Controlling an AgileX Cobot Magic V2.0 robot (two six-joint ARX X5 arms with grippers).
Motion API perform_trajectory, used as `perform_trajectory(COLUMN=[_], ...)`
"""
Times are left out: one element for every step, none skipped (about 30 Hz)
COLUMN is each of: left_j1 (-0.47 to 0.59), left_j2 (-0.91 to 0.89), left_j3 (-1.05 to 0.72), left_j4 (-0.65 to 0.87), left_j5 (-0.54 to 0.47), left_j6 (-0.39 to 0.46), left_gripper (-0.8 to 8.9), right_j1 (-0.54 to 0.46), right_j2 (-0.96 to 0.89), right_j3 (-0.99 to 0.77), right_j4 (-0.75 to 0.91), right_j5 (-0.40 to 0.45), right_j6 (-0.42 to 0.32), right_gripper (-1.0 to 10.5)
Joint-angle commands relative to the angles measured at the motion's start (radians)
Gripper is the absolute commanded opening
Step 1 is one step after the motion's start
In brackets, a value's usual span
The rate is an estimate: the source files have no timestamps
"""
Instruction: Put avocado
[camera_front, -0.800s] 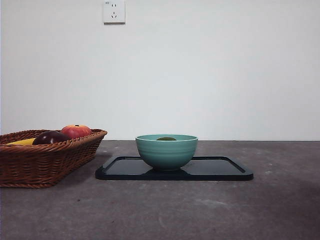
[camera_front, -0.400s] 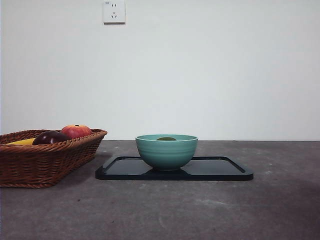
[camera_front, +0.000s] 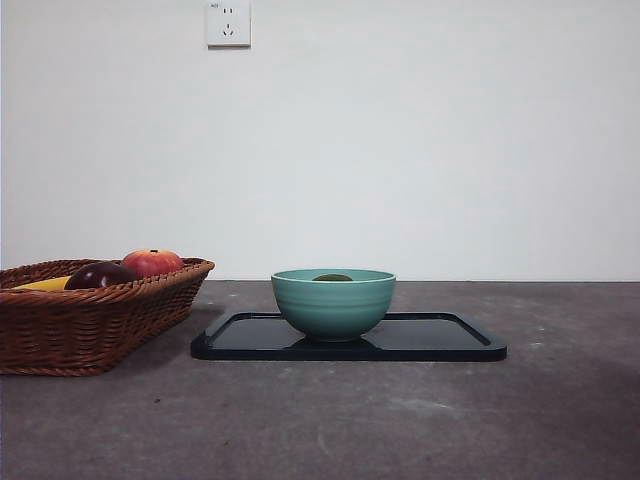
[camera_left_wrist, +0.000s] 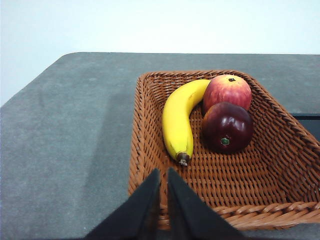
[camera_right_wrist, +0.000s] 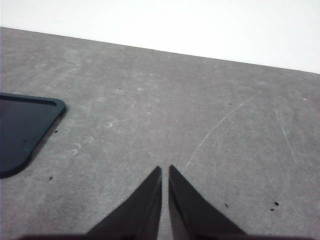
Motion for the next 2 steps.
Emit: perform_trajectory(left_j1=[0.000,0.000], left_j2=[-0.002,-0.002], left_j3=[-0.021,-0.021], left_j4=[-0.007,-0.007], left_j5=[0.004,0.004], left_j6=[0.008,0.008], left_gripper=[0.24,0.24], right_j1=[-0.001,-0.001], right_j2=[-0.002,-0.002], right_j3=[-0.005,-0.005], right_j4=[0.010,0.010], right_j5=[0.003,0.003], right_j6=[-0.008,-0.008], right_gripper=[0.2,0.2])
